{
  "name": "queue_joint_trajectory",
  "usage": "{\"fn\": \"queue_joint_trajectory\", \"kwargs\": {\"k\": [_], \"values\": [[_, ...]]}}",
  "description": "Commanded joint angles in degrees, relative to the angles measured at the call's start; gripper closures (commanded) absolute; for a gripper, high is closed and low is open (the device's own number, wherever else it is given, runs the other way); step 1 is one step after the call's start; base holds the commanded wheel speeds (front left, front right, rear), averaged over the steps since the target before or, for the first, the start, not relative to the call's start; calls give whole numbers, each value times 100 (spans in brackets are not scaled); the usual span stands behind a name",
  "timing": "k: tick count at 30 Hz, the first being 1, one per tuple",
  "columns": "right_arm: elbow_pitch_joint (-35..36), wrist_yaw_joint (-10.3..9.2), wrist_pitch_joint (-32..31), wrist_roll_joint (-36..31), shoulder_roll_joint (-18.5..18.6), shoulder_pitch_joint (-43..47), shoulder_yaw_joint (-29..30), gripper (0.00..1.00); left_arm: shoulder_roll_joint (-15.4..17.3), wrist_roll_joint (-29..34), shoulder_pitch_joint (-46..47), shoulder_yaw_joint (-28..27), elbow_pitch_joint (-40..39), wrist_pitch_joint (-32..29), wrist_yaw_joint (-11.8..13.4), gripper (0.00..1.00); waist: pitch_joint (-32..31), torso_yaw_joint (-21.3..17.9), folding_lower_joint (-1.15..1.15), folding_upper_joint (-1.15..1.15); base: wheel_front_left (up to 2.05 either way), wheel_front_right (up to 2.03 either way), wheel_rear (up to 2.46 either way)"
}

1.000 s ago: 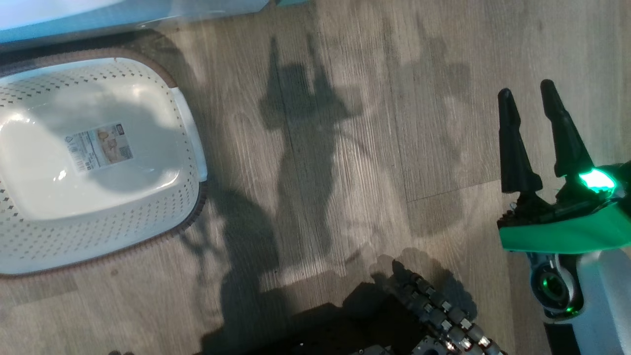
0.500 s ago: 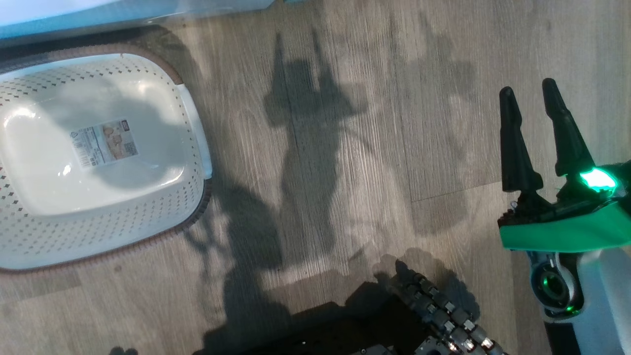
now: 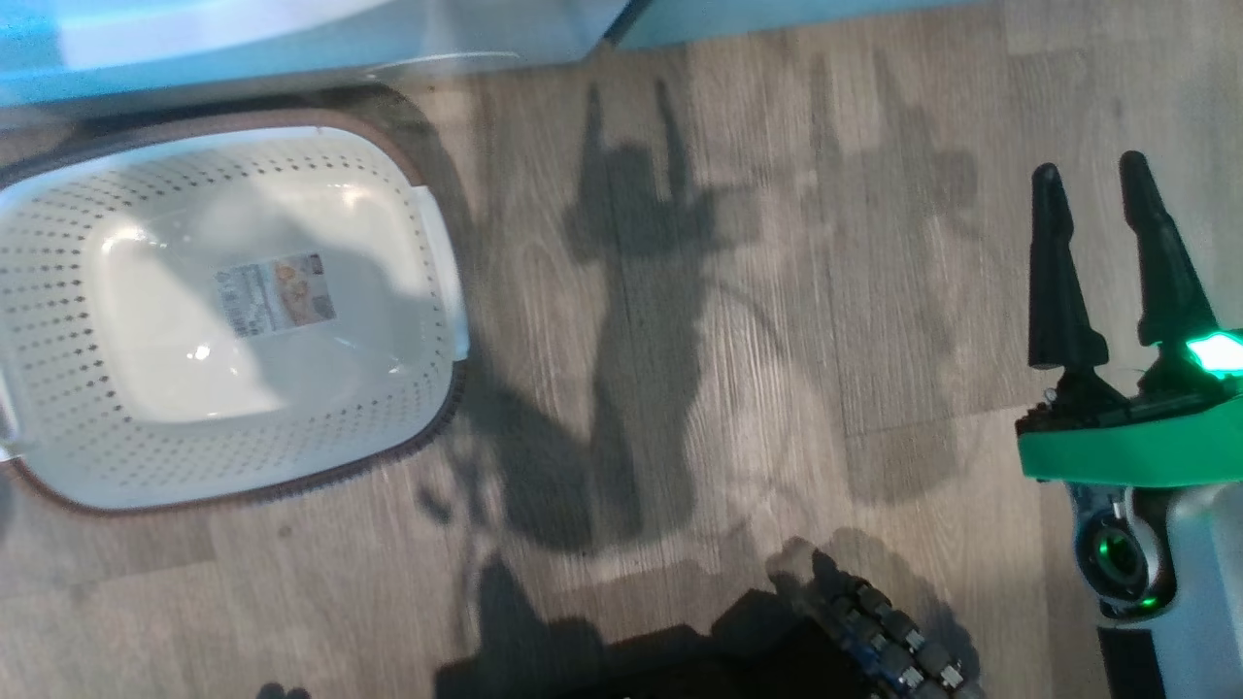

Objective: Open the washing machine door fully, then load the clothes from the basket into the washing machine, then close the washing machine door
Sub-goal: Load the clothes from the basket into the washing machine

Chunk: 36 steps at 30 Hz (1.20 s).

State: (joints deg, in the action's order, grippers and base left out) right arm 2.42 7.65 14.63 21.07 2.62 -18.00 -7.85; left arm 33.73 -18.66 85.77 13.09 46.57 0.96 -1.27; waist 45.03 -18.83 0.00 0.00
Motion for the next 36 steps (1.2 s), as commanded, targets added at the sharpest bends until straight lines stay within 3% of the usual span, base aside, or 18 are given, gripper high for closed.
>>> {"fn": "queue_joint_trajectory", "kwargs": {"k": [1, 10, 23, 30, 36], "values": [[133, -16, 37, -64, 26, 167, -16, 0, 214, -52, -137, -110, -297, 110, 68, 0, -130, 121, 0, 0, 0, 0, 0], [77, -16, 37, -271, 26, 333, 202, 0, 50, -397, -1788, -307, -1524, 662, 287, 0, -556, 444, 0, 0, 0, 0, 0], [62, -16, 37, -657, 26, 612, 514, 0, -275, -627, -5188, -629, -4321, 1139, 1279, 0, -1268, 948, 0, 0, 0, 0, 0], [-44, -16, 37, -941, 26, 884, 652, 0, -708, -681, -6326, -608, -4763, 1333, 1486, 0, -1852, 1261, 0, 0, 0, 0, 0], [-194, -16, 37, -1082, 26, 1108, 678, 0, -856, -564, -6965, -584, -4810, 1379, 1590, 0, -2369, 1393, 0, 0, 0, 0, 0]]}}
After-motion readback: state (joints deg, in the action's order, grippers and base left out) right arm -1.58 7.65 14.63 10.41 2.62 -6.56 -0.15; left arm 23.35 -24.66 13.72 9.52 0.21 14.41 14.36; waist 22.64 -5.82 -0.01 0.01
